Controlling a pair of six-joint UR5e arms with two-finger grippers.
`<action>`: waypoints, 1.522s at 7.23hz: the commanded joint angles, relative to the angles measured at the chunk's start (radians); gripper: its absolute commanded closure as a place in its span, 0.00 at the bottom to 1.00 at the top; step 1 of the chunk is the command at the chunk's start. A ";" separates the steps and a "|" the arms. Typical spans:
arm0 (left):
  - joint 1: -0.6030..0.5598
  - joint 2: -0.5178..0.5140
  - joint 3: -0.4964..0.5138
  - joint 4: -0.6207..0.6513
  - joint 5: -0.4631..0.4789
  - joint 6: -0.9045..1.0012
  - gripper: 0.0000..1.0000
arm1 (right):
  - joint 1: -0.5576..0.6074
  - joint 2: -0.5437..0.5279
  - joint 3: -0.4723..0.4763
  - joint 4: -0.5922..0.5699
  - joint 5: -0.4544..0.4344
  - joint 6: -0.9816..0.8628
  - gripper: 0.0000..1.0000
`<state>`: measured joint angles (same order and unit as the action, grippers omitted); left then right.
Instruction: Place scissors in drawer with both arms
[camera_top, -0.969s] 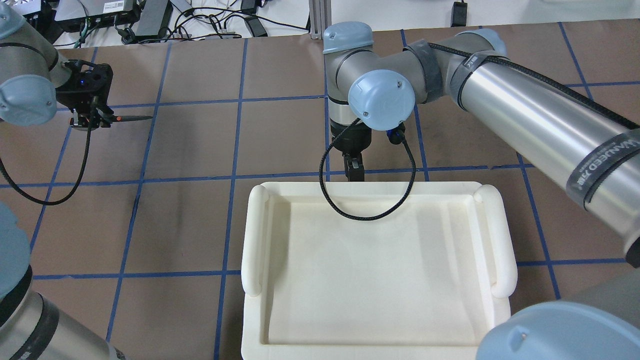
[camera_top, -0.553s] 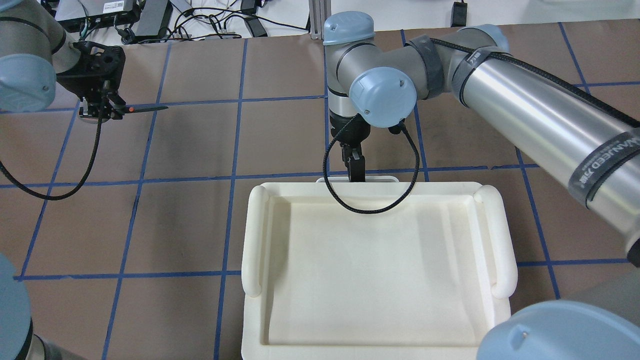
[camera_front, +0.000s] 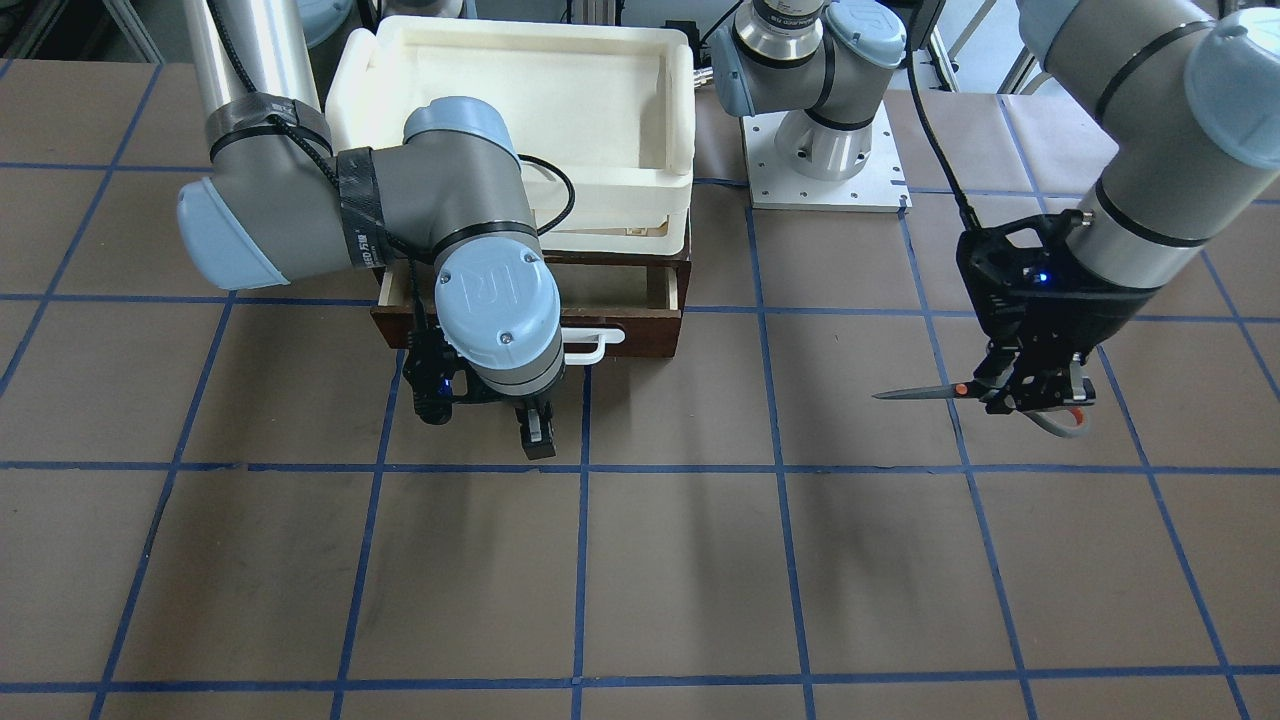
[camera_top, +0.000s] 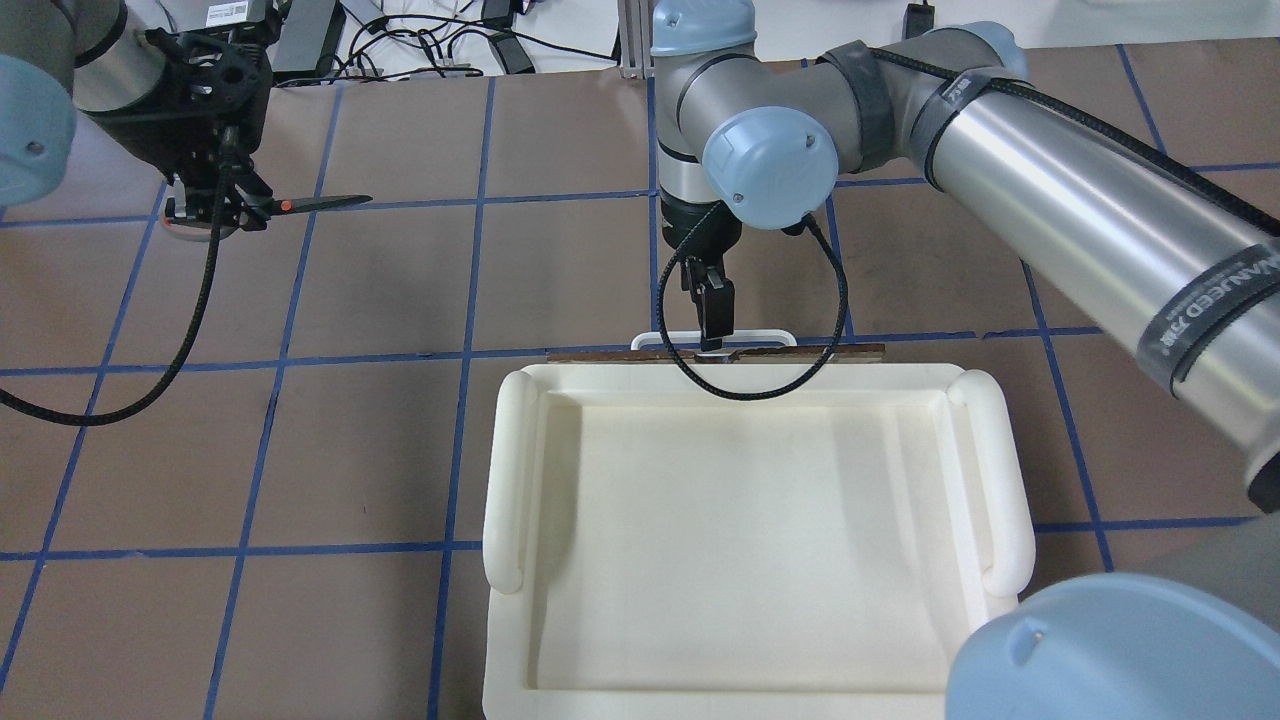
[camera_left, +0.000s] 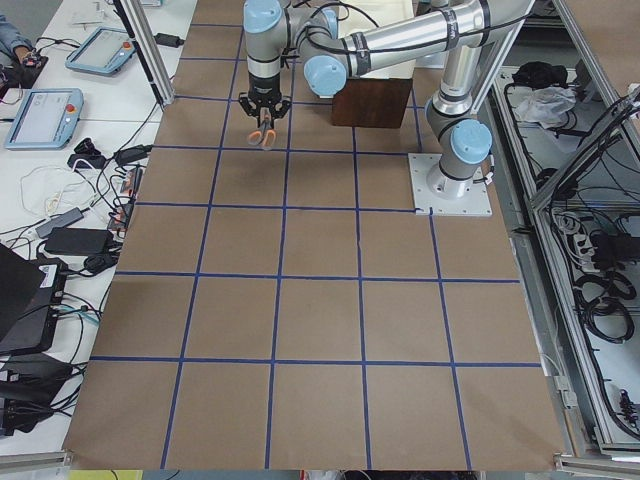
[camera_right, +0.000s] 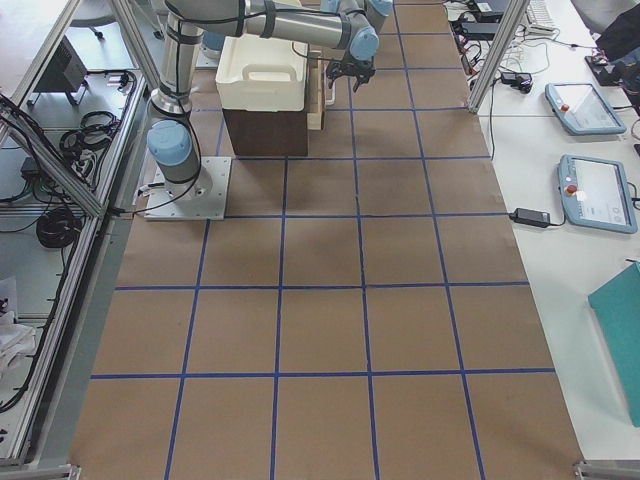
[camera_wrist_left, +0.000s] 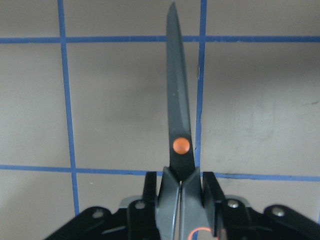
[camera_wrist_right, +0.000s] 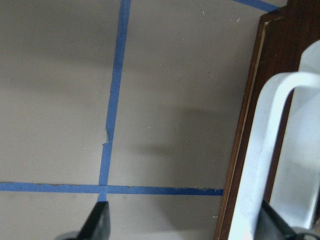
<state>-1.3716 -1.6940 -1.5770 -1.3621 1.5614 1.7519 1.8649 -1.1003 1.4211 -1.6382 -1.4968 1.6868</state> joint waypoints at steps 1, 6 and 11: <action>-0.058 0.045 -0.011 -0.049 0.002 -0.057 1.00 | -0.018 0.031 -0.050 0.001 0.000 -0.012 0.00; -0.113 0.168 -0.095 -0.051 0.011 -0.121 1.00 | -0.035 0.062 -0.089 0.000 -0.002 -0.045 0.00; -0.113 0.128 -0.086 -0.035 0.008 -0.135 1.00 | -0.049 0.100 -0.143 0.000 -0.006 -0.084 0.00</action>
<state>-1.4849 -1.5596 -1.6631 -1.4022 1.5691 1.6204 1.8217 -1.0082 1.2906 -1.6382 -1.5030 1.6217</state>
